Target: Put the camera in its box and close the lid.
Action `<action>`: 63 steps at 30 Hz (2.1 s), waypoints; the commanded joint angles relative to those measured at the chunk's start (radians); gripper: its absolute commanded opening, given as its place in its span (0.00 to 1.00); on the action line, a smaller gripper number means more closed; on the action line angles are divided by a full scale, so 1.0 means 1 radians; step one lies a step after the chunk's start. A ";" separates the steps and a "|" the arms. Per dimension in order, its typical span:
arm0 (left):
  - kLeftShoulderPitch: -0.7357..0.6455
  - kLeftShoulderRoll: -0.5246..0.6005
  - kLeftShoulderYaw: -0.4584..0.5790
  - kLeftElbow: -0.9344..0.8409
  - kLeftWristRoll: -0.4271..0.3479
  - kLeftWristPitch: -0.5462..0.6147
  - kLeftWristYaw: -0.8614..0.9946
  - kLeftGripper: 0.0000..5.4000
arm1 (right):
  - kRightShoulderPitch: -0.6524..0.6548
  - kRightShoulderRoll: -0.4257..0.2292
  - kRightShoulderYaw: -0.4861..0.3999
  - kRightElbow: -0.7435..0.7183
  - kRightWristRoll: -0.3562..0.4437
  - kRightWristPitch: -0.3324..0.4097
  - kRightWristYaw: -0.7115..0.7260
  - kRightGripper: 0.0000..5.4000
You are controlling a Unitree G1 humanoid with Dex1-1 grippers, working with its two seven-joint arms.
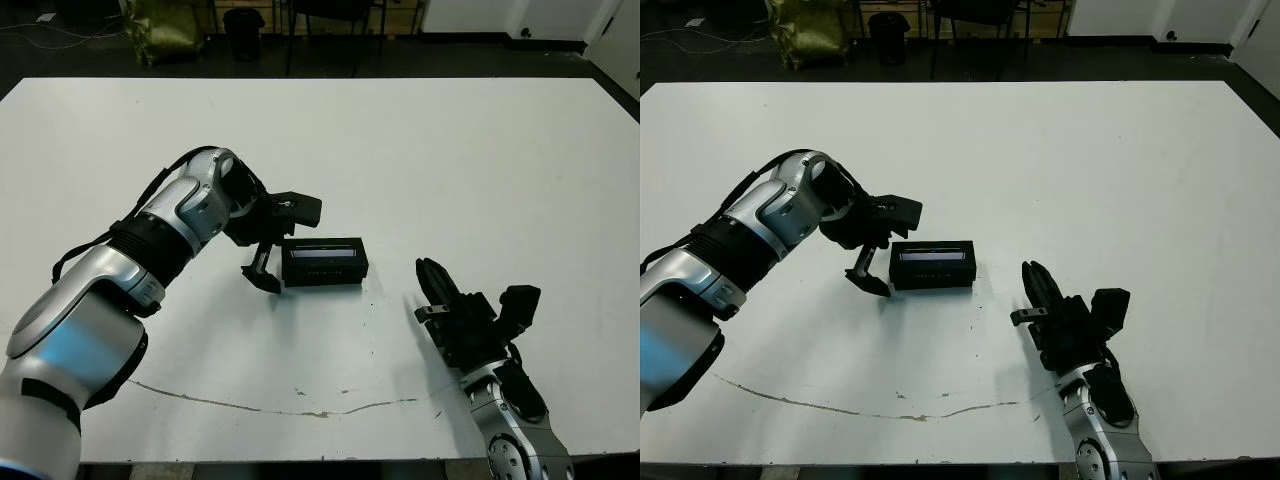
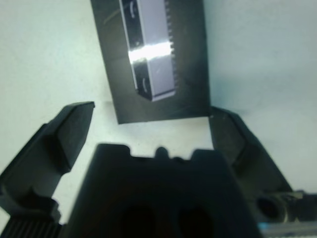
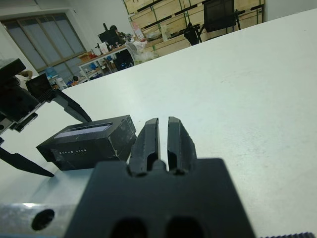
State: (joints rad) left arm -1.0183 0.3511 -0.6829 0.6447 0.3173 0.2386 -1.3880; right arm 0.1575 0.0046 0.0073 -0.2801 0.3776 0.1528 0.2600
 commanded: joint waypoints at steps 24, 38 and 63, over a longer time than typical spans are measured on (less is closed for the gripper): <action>0.238 0.456 0.318 -0.628 -0.165 0.178 -0.091 0.95 | -0.005 -0.015 -0.011 0.023 -0.007 -0.011 0.010 0.00; 0.677 0.055 0.697 -1.091 -0.282 0.268 0.760 0.33 | -0.020 -0.010 -0.009 0.047 -0.003 -0.033 0.033 0.00; 0.786 -0.361 0.347 -0.998 -0.188 0.259 1.216 0.01 | -0.020 -0.009 -0.027 0.048 -0.010 -0.046 0.017 0.00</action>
State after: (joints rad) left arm -0.2136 0.0043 -0.3432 -0.3953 0.1239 0.4458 -0.1833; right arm 0.1285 0.0024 -0.0158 -0.2461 0.3714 0.1115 0.2789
